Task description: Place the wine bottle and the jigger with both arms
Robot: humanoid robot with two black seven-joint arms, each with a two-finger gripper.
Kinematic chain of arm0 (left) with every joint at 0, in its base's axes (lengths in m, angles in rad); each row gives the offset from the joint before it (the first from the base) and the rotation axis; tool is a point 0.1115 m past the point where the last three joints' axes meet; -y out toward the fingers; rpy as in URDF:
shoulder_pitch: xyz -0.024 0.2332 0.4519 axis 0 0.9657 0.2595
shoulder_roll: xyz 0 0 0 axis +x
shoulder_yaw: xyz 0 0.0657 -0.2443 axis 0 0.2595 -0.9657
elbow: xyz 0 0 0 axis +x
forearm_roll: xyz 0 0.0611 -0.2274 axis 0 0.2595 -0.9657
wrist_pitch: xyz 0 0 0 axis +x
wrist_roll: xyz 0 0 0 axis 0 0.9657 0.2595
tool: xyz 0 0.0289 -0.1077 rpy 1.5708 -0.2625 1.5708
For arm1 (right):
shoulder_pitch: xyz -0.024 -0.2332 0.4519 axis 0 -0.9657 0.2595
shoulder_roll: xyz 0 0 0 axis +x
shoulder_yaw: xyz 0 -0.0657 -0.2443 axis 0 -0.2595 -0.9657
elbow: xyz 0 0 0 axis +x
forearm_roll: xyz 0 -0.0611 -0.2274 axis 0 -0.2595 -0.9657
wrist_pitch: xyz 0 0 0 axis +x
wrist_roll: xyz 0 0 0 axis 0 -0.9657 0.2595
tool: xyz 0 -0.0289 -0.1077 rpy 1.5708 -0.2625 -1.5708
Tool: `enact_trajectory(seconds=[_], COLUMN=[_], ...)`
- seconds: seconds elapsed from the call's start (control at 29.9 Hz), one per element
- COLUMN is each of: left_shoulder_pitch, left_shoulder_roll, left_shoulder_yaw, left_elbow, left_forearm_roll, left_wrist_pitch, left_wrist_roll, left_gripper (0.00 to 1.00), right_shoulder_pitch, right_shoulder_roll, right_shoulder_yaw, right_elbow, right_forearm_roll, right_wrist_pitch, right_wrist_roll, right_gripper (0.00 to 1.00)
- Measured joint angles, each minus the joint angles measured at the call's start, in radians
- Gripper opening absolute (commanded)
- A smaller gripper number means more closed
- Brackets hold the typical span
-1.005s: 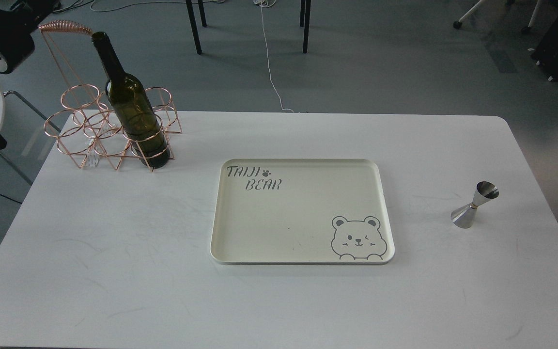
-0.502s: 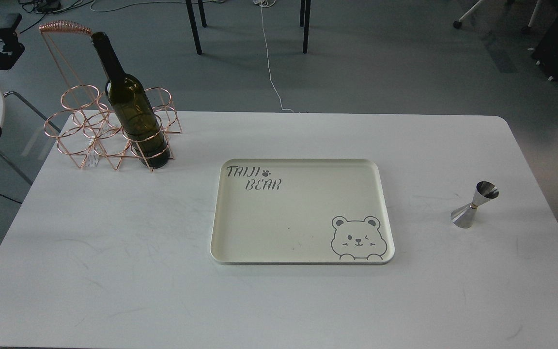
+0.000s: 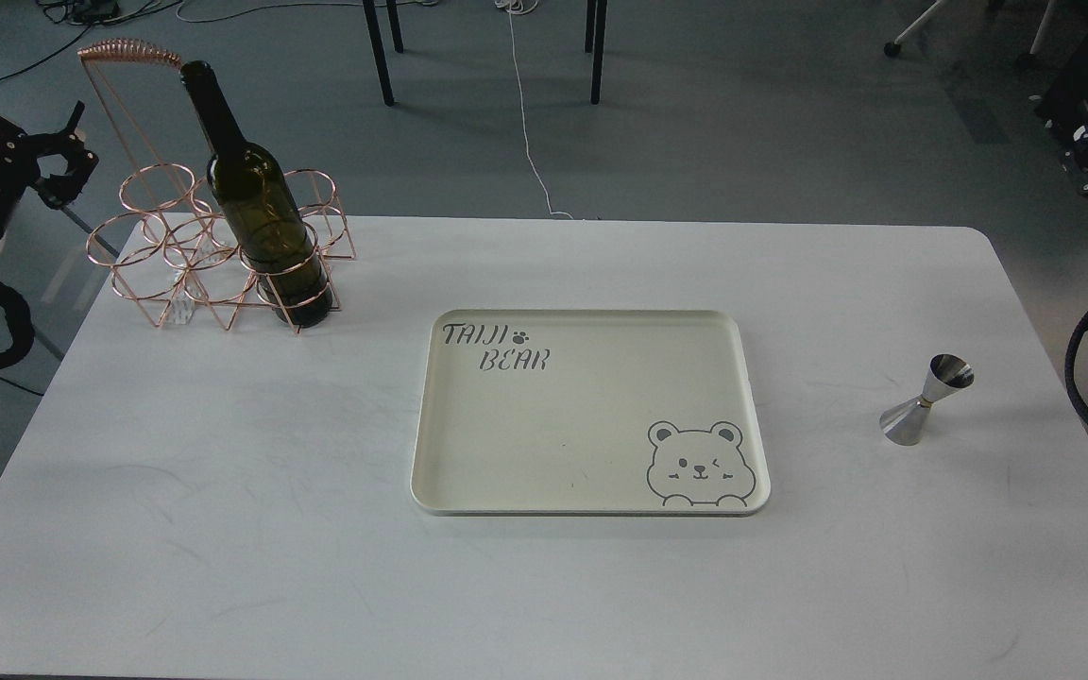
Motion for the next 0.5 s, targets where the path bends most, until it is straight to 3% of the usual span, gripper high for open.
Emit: enact_trajectory(seconds=[0.27,0.5], left_shoulder_pitch=[0.052,0.073], left_shoulder_roll=[-0.044,-0.058], left_shoulder_yaw=[-0.076,-0.084], left_elbow=[-0.005,-0.012], left_forearm_roll=[0.001,0.002], left_wrist_pitch=[-0.010,-0.012], left_wrist_roll=[0.003,0.003], left_gripper=[0.98,0.98], right_shoulder_pitch=[-0.113,-0.147], right_shoulder_roll=[0.065,0.070], right_shoulder_yaw=[0.139,0.174], right_elbow=[0.003,0.002], right_forearm_roll=[0.010,0.010], right_wrist_pitch=[0.058,0.061], right_wrist_roll=[-0.035,-0.030], right_gripper=[0.99,0.99])
